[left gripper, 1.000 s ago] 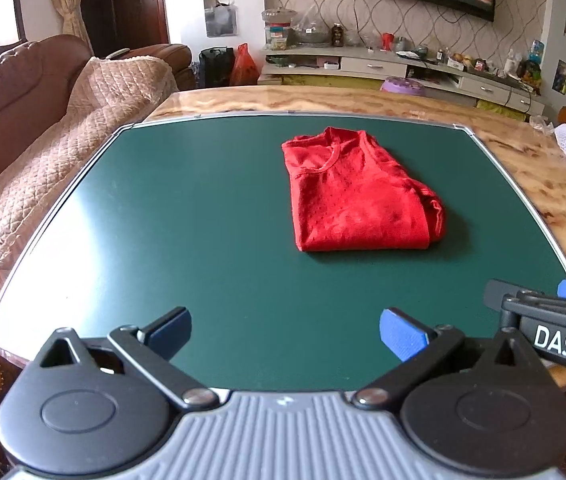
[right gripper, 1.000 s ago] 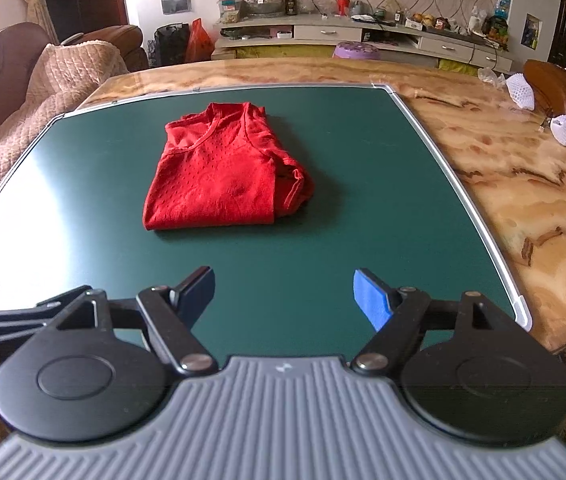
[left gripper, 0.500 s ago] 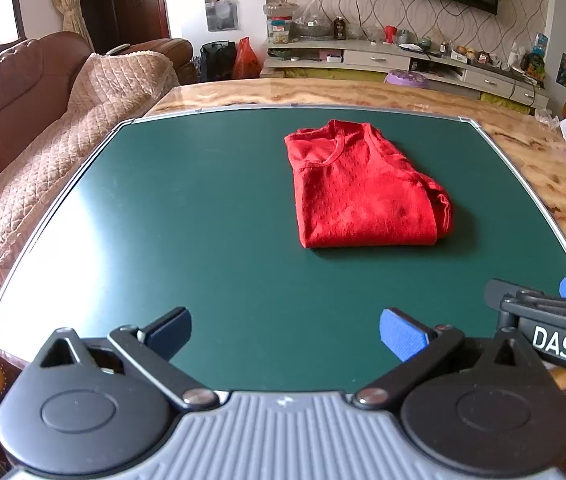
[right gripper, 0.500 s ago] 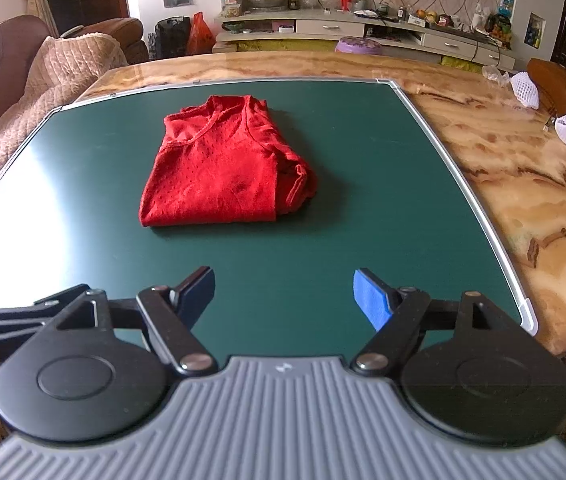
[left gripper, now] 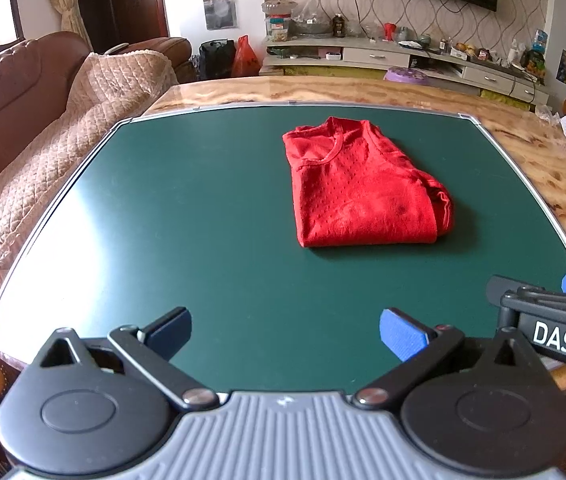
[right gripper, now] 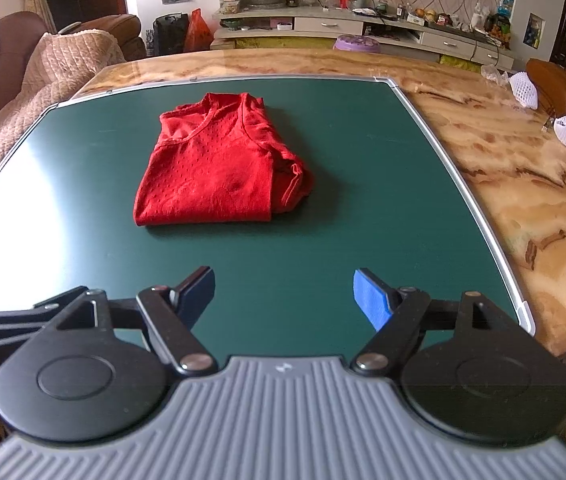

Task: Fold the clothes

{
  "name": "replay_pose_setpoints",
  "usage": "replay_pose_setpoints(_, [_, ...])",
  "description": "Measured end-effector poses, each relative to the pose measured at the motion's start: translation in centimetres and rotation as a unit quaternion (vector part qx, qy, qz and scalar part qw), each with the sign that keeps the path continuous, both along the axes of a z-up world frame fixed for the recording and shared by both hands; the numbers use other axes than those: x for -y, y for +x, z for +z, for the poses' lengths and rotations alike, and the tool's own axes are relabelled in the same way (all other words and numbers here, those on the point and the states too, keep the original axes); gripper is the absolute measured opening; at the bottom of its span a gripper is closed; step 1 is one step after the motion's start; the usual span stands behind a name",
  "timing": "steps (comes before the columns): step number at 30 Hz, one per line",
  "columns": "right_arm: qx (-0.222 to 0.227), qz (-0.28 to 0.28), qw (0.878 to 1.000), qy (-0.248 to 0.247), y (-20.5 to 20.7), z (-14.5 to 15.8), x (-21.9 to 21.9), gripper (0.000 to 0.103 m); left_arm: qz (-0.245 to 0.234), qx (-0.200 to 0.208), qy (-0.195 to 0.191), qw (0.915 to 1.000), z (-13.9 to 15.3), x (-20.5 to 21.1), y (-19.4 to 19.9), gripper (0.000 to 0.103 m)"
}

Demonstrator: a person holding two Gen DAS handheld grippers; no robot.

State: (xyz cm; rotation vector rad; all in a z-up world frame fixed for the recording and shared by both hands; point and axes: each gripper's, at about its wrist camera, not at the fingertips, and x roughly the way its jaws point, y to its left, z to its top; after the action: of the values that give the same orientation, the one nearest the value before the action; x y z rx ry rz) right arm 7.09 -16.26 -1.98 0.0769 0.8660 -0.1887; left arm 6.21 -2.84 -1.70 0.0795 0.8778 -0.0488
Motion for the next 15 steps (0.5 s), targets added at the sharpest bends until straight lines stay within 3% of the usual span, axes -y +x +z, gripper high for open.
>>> replay_pose_setpoints(15, [-0.001, 0.003, 1.0, -0.001, 0.38, -0.06, 0.23, 0.084, 0.002, -0.002, -0.002, 1.0, -0.1, -0.06, 0.14, 0.103])
